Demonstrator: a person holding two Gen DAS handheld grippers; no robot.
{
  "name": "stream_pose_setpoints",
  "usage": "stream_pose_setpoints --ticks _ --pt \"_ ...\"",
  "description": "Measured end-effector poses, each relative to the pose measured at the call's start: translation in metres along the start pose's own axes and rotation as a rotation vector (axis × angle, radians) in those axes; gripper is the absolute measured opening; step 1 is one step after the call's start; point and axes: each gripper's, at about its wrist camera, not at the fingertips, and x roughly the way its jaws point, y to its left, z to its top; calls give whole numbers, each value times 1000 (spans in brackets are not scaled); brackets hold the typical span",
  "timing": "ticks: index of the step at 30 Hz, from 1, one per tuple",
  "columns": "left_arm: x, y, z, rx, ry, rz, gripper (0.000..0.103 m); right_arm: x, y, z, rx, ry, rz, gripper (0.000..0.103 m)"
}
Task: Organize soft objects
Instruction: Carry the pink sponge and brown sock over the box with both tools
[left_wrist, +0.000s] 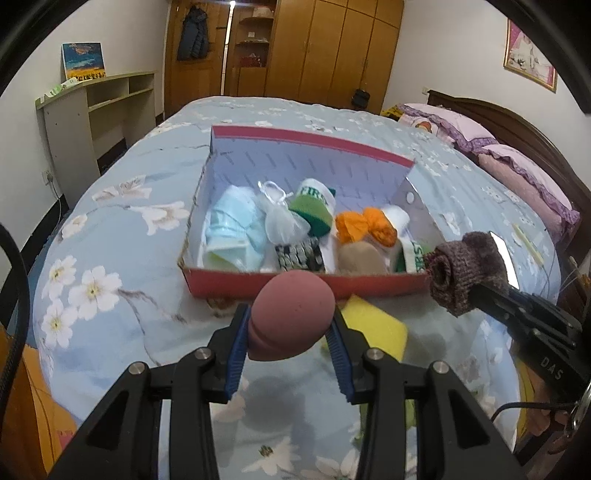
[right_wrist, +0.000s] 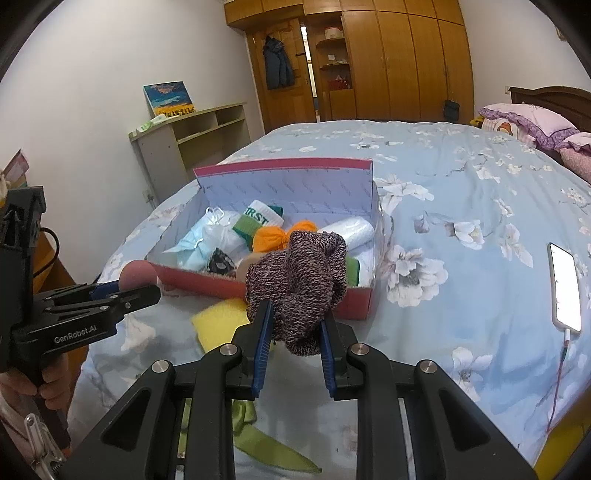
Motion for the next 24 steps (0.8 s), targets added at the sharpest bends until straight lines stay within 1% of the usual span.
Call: stream_pose_setpoints --ticks 7,15,24 --pt "7 6 20 -1 -13 21 42 4 2 15 -21 -12 -6 25" --pt "18 5 40 23 -28 31 42 16 0 33 -23 -21 -8 25" --pt "37 7 54 28 -12 42 42 32 -4 50 -26 -28 -9 25"
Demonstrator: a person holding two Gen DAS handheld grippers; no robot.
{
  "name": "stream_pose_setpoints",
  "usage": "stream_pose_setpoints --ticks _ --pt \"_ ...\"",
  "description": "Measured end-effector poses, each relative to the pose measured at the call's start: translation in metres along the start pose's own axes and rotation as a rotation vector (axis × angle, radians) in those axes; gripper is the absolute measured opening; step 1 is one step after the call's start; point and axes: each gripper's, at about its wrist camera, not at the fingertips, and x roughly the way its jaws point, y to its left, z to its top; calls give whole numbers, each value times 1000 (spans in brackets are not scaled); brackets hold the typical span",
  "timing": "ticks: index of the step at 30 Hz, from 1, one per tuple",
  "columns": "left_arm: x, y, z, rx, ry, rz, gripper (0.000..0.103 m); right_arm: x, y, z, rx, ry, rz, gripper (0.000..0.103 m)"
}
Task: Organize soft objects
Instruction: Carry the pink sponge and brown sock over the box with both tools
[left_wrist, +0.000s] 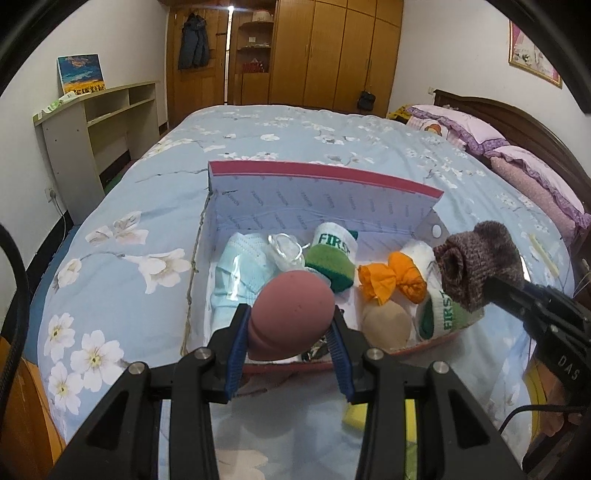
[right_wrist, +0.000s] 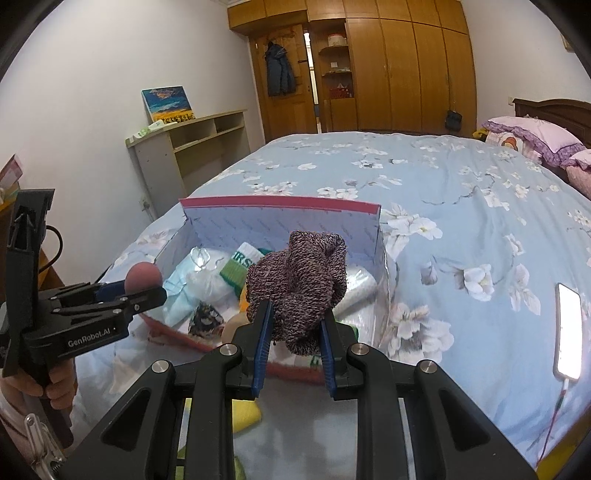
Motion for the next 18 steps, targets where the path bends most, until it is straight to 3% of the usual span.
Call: stream_pose_setpoints --ticks 18 --pt "38 8 4 -8 50 20 42 42 -6 26 -5 -2 3 25"
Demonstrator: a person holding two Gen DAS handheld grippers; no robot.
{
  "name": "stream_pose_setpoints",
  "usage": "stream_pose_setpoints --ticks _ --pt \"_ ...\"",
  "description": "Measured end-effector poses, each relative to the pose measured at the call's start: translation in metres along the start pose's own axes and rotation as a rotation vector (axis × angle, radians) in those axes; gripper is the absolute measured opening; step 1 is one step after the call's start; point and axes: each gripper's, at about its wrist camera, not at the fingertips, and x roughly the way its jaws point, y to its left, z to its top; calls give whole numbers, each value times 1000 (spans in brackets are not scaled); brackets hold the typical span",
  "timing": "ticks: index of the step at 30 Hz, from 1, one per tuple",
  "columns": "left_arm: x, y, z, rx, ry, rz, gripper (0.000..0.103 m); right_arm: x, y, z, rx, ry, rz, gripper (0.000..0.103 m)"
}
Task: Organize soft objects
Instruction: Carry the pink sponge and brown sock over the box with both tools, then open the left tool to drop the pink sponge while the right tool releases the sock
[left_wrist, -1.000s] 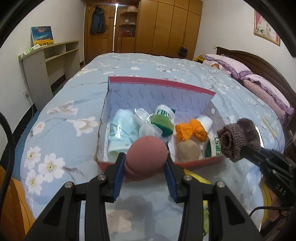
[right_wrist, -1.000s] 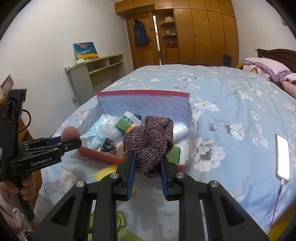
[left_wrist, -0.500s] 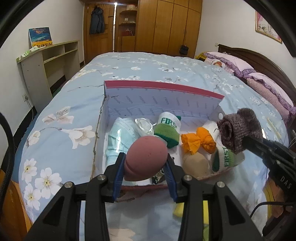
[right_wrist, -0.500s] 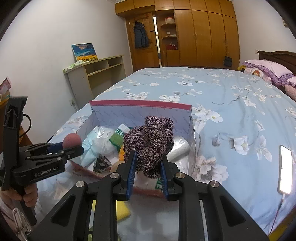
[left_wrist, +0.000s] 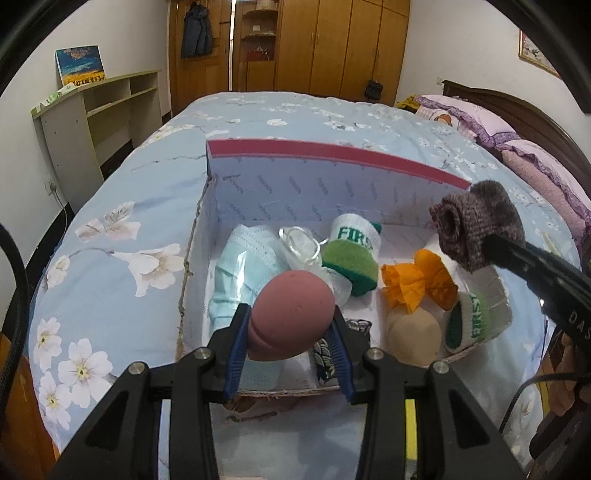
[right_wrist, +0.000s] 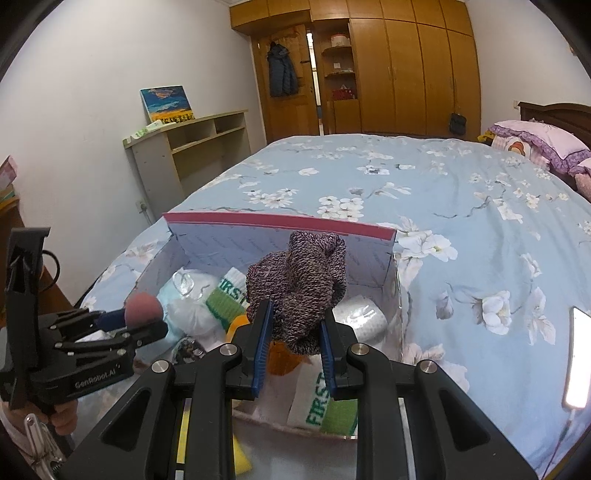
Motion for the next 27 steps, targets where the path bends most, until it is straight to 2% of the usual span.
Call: stream_pose_setpoints --ticks 12,27 --pt "18 8 -3 -12 36 8 43 34 -10 -8 20 45 -18 25" --pt "23 0 -5 -2 42 19 43 41 -18 -15 38 56 -25 25"
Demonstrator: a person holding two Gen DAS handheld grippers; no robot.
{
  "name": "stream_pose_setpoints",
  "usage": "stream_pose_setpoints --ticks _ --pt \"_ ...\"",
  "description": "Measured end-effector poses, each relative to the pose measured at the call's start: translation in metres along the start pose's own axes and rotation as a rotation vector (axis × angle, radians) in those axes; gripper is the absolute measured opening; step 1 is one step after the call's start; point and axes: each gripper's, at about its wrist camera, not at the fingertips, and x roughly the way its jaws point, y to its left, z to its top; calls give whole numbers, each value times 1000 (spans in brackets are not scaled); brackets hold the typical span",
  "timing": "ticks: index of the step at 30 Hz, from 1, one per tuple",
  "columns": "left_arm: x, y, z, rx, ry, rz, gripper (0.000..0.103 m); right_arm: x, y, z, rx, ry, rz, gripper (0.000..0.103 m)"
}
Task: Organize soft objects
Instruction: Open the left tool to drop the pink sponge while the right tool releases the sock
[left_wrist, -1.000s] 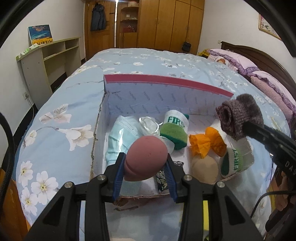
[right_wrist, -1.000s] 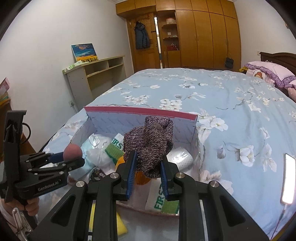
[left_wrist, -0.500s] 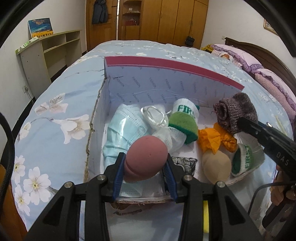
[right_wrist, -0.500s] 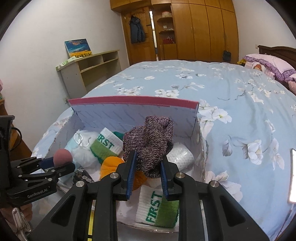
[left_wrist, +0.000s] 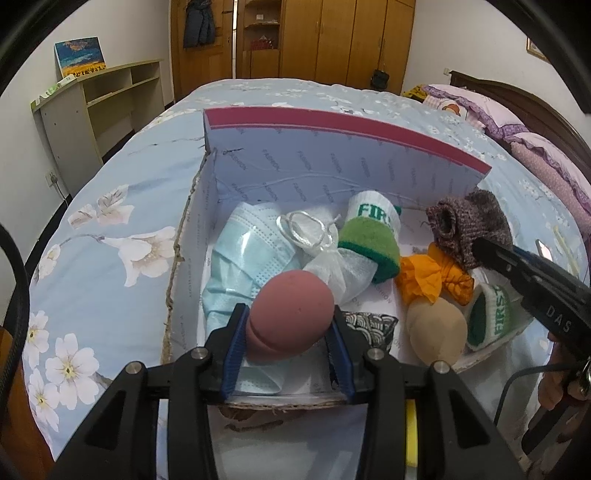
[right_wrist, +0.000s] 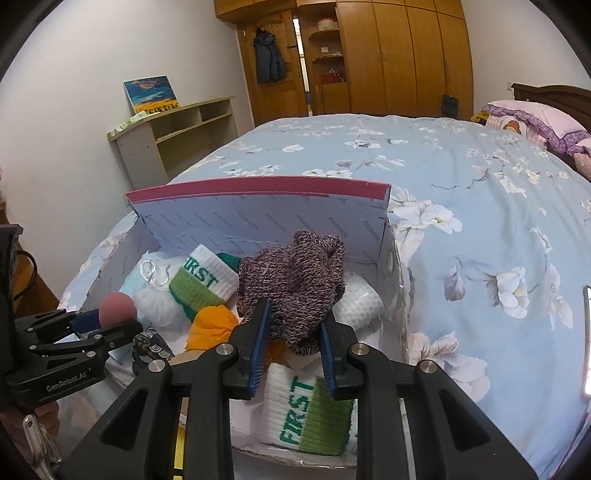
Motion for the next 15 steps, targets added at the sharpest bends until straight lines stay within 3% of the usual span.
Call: stream_pose_setpoints --ticks 7,10,15 --pt "-2 -1 1 7 7 -16 50 -1 0 0 14 3 2 27" --pt "-5 -2 1 -1 3 -12 59 -2 1 0 11 4 2 27" --pt "-13 -4 1 6 -16 -11 60 -8 1 0 22 -4 10 33"
